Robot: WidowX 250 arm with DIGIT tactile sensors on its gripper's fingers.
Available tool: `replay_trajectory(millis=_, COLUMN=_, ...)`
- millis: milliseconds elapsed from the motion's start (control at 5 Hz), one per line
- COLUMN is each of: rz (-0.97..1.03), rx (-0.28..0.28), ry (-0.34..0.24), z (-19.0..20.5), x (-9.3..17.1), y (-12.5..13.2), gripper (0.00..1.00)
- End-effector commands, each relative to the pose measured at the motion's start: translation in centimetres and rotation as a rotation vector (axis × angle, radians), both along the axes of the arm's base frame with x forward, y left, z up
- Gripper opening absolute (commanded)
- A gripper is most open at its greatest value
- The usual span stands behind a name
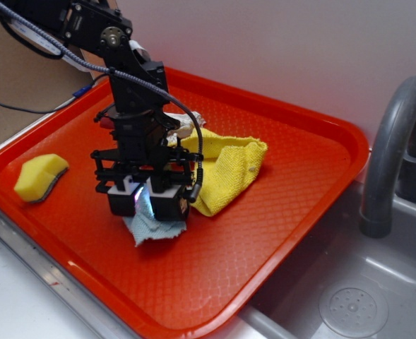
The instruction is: Grab the blue cloth.
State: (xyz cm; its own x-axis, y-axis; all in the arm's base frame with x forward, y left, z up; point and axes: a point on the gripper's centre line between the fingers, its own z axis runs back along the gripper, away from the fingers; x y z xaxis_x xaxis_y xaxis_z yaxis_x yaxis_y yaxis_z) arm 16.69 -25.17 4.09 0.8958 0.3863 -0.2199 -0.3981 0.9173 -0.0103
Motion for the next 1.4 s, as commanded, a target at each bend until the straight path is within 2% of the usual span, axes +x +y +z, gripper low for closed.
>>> replay_trajectory(millis=0, rz=-0.286, rx=0.211, ry=-0.133, z=6.3, x=1.6, y=1.1, gripper=0.00)
replay_trajectory(millis=200, rz=-0.418, rx=0.257, ry=-0.168, z=10.1, x=2.6, y=4.1, gripper=0.00)
replay_trajectory(millis=400, rz=-0.419, rx=0.099, ry=-0.310, z=13.8, x=2.9, y=8.8, gripper=0.00)
replay_trajectory(millis=600, rz=-0.387, rx=0.058, ry=-0.420, z=17.5, x=2.6, y=12.3, gripper=0.00)
replay_trajectory(millis=800, rz=-0.333, rx=0.026, ry=-0.529, z=20.1, x=2.4, y=13.8, gripper=0.00)
replay_trajectory(millis=1000, rz=-0.328, rx=0.008, ry=-0.557, z=19.7, x=3.2, y=13.4, gripper=0.00)
replay_trajectory(millis=1200, rz=-0.300, rx=0.010, ry=-0.519, z=19.2, x=2.4, y=12.8, gripper=0.00)
